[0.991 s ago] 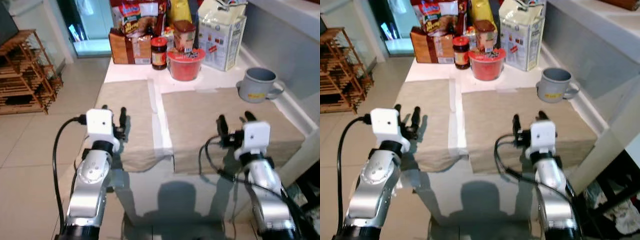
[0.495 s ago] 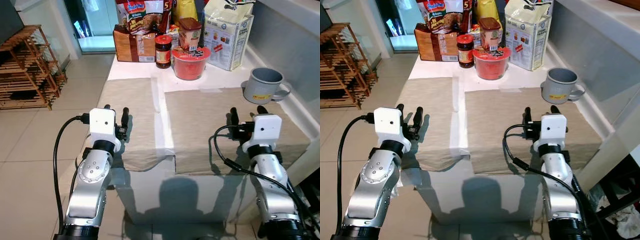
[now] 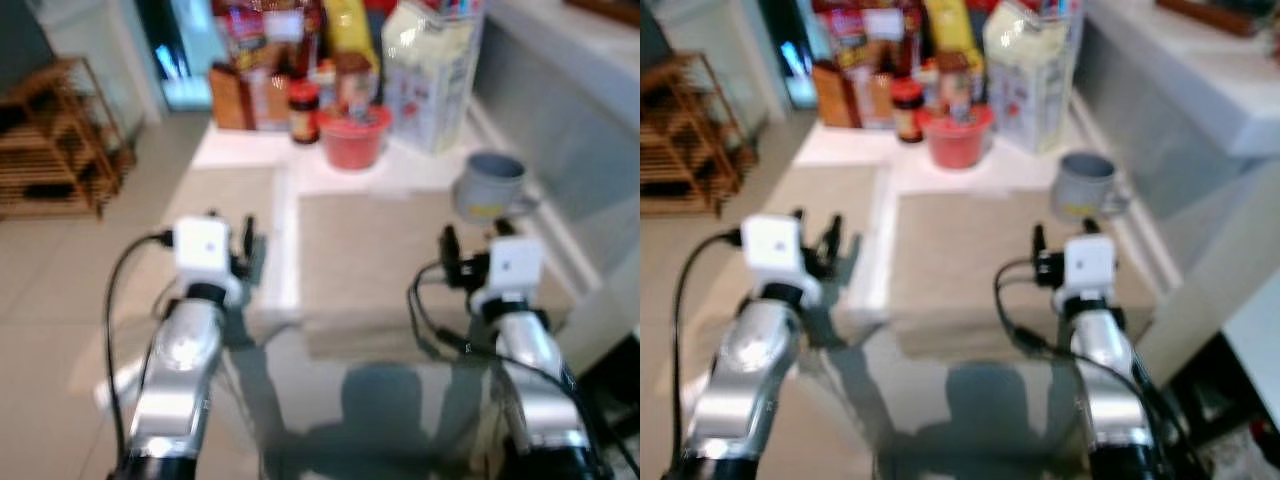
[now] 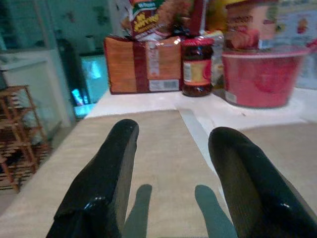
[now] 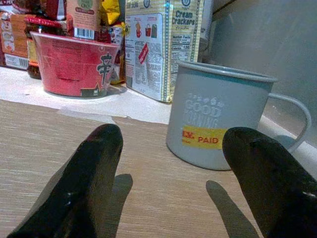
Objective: Setting the table
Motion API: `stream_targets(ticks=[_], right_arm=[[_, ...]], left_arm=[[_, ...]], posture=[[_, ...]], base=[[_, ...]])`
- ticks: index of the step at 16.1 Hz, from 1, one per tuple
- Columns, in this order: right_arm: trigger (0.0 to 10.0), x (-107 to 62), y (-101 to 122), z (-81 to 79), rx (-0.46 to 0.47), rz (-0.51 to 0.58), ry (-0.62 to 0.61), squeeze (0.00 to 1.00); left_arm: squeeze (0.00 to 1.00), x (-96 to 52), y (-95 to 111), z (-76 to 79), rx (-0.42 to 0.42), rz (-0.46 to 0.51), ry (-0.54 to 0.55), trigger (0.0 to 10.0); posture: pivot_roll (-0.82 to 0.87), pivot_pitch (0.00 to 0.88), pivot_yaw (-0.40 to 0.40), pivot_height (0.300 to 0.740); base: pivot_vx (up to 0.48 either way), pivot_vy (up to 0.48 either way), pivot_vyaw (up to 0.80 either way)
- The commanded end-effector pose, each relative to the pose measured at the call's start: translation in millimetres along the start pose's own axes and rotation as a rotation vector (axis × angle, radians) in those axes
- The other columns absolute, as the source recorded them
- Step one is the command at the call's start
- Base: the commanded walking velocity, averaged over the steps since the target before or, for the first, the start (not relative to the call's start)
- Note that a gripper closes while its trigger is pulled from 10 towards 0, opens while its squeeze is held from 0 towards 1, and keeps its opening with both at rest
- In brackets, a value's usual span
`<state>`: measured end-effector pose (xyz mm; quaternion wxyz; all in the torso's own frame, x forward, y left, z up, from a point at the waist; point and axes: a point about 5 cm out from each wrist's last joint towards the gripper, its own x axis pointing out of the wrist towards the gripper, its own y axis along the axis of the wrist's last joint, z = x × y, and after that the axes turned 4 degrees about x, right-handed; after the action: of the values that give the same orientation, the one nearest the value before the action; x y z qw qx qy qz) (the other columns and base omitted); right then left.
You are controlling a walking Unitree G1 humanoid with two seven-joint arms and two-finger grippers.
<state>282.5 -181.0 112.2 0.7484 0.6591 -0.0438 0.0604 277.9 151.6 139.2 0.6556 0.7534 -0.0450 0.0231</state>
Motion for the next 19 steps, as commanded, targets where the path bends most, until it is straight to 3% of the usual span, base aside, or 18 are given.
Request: stream_targets(ticks=[1,9,12,19], right_arm=[[10.0,-2.0,-6,4.7,-0.015,-0.039,-0.004,0.0],[10.0,7.2,-7,9.2,0.031,-0.071,-0.031,0.0],[10.0,32.8,-1,27.6,0.049,-0.076,-0.123,0.0],[10.0,59.9,1,20.2,0.112,-0.1,-0.103,0.0]], left_arm=[[0.0,0.9,1,2.3,-0.01,0.006,-0.002,10.0],[0.0,-1.9,-1,4.3,-0.012,-0.002,0.0,10.0],[0.0,-3.0,0,3.6,-0.007,0.001,-0.006,10.0],[0.0,-7.3,2,-2.6,0.015,0.001,0.009,10.0]], posture=[[-0.12,0.0,0.075,0.74],[-0.11,0.0,0.068,0.74],[-0.1,0.0,0.073,0.74],[-0.05,0.0,0.06,0.74]], base=[[0.0,0.0,0.0],[0.0,0.0,0.0],[0.0,0.0,0.0],[0.0,0.0,0.0]])
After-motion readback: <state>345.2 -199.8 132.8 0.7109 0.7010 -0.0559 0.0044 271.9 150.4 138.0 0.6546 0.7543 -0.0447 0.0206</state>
